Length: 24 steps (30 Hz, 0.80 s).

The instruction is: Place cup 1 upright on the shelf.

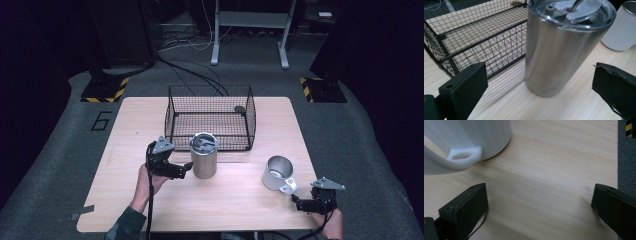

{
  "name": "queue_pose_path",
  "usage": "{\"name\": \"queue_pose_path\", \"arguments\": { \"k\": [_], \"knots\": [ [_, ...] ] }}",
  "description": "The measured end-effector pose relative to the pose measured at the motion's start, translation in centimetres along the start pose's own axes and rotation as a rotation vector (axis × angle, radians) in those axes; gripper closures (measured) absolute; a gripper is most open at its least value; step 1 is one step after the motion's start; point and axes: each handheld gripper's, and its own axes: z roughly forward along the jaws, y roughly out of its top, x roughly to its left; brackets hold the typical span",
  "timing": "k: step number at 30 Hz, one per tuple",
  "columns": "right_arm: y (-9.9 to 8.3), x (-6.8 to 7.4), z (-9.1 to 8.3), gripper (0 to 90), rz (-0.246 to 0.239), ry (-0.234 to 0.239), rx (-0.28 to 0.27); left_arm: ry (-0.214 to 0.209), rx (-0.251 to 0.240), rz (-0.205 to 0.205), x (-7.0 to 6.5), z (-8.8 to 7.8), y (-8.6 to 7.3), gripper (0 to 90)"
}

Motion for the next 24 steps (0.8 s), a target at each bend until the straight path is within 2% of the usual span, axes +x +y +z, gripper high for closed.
{"name": "queue_pose_path", "arguments": {
  "k": [6,19,20,21,24],
  "knots": [
    [0.0,0.0,0.0,0.2,0.0,0.0,0.001,-0.018,-0.001,0.015,-0.6,0.8,0.9,0.0],
    [0.0,0.0,0.0,0.2,0.0,-0.001,0.001,-0.047,-0.022,0.019,-1.7,2.6,2.1,0.0],
    [0.0,0.0,0.0,0.2,0.0,-0.001,0.001,-0.05,-0.011,0.025,-1.6,2.6,2.2,0.0],
    [0.0,0.0,0.0,0.2,0.0,-0.001,0.001,-0.048,-0.036,0.018,-1.8,3.5,2.5,0.1],
    [0.0,0.0,0.0,0.2,0.0,-0.001,0.001,-0.048,-0.036,0.018,-1.8,3.5,2.5,0.0]
  ]
}}
